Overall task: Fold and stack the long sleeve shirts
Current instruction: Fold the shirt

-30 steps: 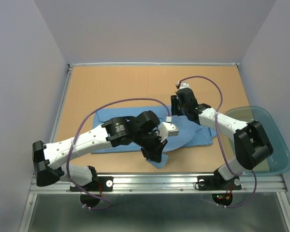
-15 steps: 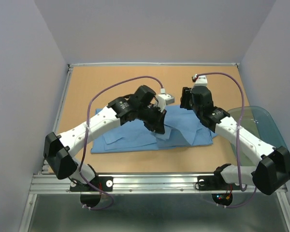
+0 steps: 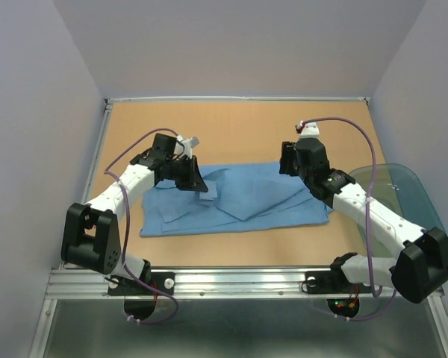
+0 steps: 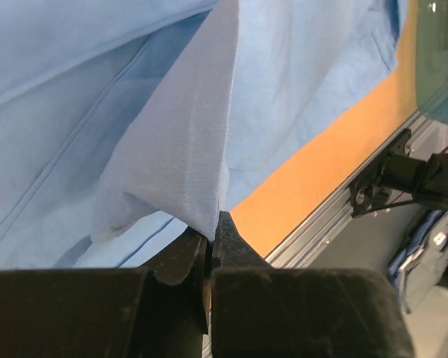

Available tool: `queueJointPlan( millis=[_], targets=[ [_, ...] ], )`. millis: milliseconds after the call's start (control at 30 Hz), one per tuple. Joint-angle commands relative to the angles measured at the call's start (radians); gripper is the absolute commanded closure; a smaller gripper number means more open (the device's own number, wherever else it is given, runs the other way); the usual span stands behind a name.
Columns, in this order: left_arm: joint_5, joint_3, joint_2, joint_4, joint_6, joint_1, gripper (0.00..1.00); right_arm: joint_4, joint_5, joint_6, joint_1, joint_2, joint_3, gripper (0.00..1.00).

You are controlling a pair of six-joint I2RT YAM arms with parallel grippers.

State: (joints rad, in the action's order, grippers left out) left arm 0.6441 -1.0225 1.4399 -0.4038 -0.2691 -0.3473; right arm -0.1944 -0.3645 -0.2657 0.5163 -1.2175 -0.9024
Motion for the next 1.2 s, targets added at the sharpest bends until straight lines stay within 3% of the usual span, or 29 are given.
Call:
queueJointPlan(
  millis=[0, 233, 400, 467, 500, 533, 733, 933, 1167],
  targets=[
    [0.072, 0.084, -0.071, 0.089, -0.053, 0.070, 1.00, 0.009, 0.019, 0.005, -0.007, 0.024, 0.017, 0.40],
    [0.078, 0.173, -0.084, 0.125, -0.062, 0.195, 1.00, 0.009, 0.070, 0.019, -0.007, 0.012, 0.014, 0.39],
    [0.014, 0.142, -0.039, 0.083, -0.036, 0.218, 1.00, 0.010, 0.105, 0.028, -0.007, -0.001, 0.017, 0.37],
    [-0.033, 0.104, -0.021, 0.043, -0.019, 0.218, 0.96, 0.009, 0.124, 0.028, -0.007, -0.001, 0.019, 0.37],
    [-0.059, 0.089, -0.006, 0.028, -0.004, 0.218, 0.92, 0.010, 0.130, 0.028, -0.007, -0.002, 0.020, 0.37],
    [-0.095, 0.058, 0.002, 0.016, 0.005, 0.218, 0.80, 0.010, 0.139, 0.029, -0.007, -0.004, 0.020, 0.37],
    [-0.216, -0.028, 0.041, -0.079, 0.051, 0.218, 0.38, 0.009, 0.165, 0.031, -0.007, -0.004, 0.033, 0.36],
    [-0.322, -0.019, -0.067, 0.005, -0.013, 0.218, 0.19, 0.010, 0.174, 0.022, -0.007, 0.001, 0.048, 0.36],
    [-0.345, 0.205, -0.167, 0.238, -0.134, 0.188, 0.17, 0.009, 0.180, 0.002, -0.007, 0.013, 0.082, 0.36]
  ],
)
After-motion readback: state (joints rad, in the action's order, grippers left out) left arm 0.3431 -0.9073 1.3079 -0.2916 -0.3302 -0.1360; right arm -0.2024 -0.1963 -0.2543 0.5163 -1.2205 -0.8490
